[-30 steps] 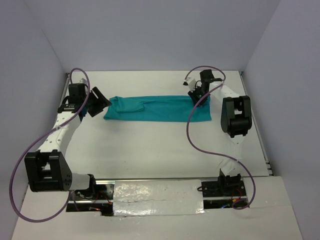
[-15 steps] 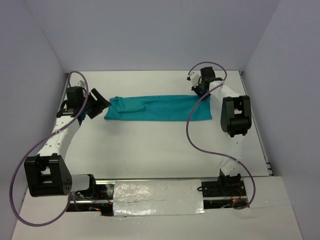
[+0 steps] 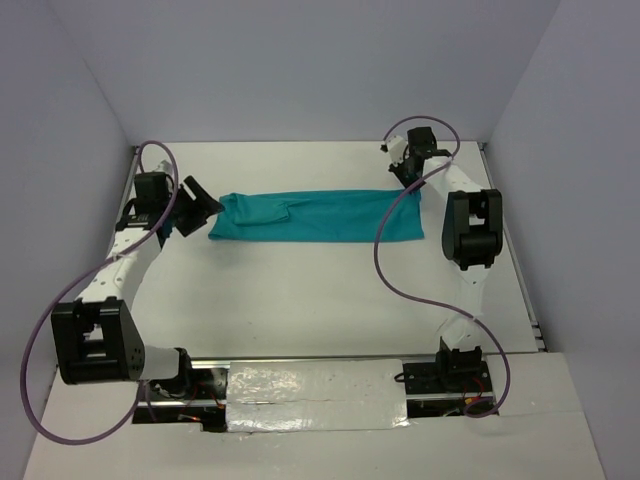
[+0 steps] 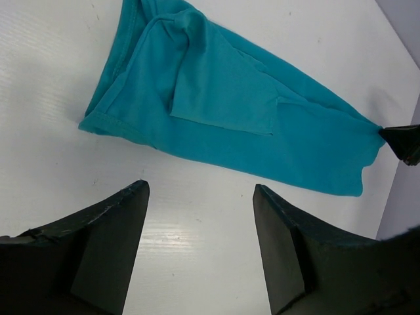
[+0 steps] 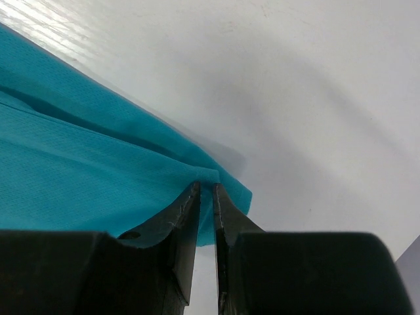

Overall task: Fold and stack the t-shirts
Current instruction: Fold the other side of the tshirt into a rectangle, then grab the bottom of the folded rectangular tshirt with left arm, then fold the folded rectangular tshirt in 1/3 of the way

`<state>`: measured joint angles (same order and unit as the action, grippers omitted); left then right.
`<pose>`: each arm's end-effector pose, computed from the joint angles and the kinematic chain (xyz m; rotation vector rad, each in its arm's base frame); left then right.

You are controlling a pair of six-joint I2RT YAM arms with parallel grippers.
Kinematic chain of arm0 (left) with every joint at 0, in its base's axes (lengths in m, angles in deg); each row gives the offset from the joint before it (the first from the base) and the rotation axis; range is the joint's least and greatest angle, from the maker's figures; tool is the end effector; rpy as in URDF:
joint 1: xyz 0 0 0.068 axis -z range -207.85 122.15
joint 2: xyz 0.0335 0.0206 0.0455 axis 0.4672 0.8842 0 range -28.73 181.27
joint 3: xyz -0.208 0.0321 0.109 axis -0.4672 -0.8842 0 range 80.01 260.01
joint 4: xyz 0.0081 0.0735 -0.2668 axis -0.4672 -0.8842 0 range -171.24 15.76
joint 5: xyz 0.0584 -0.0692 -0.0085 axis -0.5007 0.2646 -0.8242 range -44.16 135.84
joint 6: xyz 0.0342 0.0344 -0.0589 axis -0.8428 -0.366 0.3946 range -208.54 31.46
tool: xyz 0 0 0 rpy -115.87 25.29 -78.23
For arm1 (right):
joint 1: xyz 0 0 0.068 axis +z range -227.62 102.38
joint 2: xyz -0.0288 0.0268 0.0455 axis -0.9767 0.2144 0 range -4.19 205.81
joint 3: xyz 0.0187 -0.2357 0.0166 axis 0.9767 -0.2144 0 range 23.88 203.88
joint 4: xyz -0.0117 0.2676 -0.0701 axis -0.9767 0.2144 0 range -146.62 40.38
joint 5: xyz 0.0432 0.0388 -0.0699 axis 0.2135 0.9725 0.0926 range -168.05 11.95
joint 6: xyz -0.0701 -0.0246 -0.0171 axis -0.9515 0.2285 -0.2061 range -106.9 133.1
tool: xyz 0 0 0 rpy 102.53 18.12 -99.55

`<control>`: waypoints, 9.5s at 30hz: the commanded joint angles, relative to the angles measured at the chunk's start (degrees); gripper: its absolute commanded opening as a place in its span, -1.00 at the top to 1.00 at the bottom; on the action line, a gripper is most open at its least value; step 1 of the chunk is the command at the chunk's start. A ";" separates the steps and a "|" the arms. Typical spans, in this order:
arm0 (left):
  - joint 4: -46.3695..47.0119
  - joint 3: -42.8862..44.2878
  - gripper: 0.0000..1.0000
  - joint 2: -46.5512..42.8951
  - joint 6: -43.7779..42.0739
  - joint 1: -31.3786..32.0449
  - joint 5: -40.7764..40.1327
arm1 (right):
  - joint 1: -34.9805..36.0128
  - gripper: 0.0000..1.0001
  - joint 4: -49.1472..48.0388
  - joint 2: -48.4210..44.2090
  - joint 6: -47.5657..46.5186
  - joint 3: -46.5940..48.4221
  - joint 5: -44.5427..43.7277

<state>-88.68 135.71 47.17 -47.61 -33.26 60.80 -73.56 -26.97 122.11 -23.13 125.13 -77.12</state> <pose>0.3431 0.0157 0.2220 -0.7319 2.0988 -0.6322 0.4953 0.0362 0.1268 -0.8801 2.3801 -0.2040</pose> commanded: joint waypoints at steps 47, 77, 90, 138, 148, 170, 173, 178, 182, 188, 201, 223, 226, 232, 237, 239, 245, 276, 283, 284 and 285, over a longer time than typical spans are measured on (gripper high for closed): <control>-15.00 38.16 -0.85 50.22 -22.91 0.75 10.35 | -2.91 0.06 2.34 -28.83 -0.69 -19.69 37.74; -15.89 38.16 1.00 41.71 -17.73 4.70 7.54 | -2.91 0.06 1.02 -30.76 -0.69 -22.59 38.18; -23.27 44.93 1.00 38.27 -5.95 14.01 1.48 | -3.00 0.06 0.50 -33.13 -0.60 -25.93 39.15; -22.49 68.31 0.72 60.86 16.37 31.69 -0.11 | -3.09 0.07 -3.02 -33.75 3.01 -31.55 38.27; -17.38 67.87 -0.40 58.75 19.63 30.99 6.48 | -3.09 0.07 -3.11 -34.19 3.00 -32.17 38.45; -7.89 50.70 -0.75 32.05 8.12 21.33 8.78 | 13.42 0.09 -1.42 -33.31 14.39 -23.13 37.15; -5.70 36.36 -0.76 22.83 6.71 18.16 6.49 | 19.13 0.04 -5.46 -32.26 19.58 -20.40 32.23; -5.16 18.52 -0.80 9.81 3.90 14.55 2.62 | 26.86 0.04 -4.70 -23.31 22.52 -9.27 19.41; -3.58 10.14 -0.81 2.96 4.86 13.06 2.70 | 28.29 0.08 0.22 -13.83 23.39 -3.09 15.42; -0.25 1.52 -0.82 -3.29 8.11 12.35 2.53 | 29.25 0.11 0.58 -10.46 21.11 -3.87 9.81; 0.55 -1.74 -0.83 -3.48 8.12 11.83 3.76 | 23.55 0.22 1.29 -9.32 17.86 -9.75 1.09; 4.06 -2.97 -0.83 -0.75 8.38 11.83 6.75 | 10.80 0.18 -3.46 -23.90 17.16 -14.69 22.70; 4.68 -3.41 -0.84 -0.93 8.82 11.83 7.01 | 11.15 0.18 -1.71 -23.12 15.14 -11.18 29.02; 4.77 -4.11 -0.83 -1.63 9.26 11.83 7.19 | 15.28 0.29 4.81 -12.49 14.16 1.04 36.34; 4.77 -5.69 -0.83 -3.04 9.70 11.83 7.28 | 18.44 0.33 2.79 -5.37 20.21 4.92 35.37; 4.68 -6.04 -0.83 -3.56 9.79 11.83 7.27 | 18.88 0.35 1.91 -2.92 22.07 6.50 33.80; 4.68 -7.27 -0.83 -4.18 10.05 11.83 7.10 | 18.97 0.35 1.55 2.02 25.24 10.10 26.61; 6.88 -6.22 -0.84 -2.51 9.61 11.83 8.86 | 3.69 0.25 4.37 -10.62 20.41 -2.54 26.49; 7.75 -5.87 -0.85 -1.98 8.64 11.83 9.73 | -3.60 -0.14 10.68 -20.39 18.83 -3.87 26.67; 8.45 -6.04 -0.85 -2.07 8.64 11.83 10.08 | -6.23 -0.19 11.39 -21.18 19.00 -4.30 25.62; 8.81 -6.39 -0.85 -2.16 8.73 11.83 10.17 | -7.56 -0.22 12.09 -21.53 19.09 -5.00 25.09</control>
<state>-83.02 128.52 44.92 -37.71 -21.06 69.19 -76.71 -19.19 102.68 -3.32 120.67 -51.42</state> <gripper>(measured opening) 0.926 0.598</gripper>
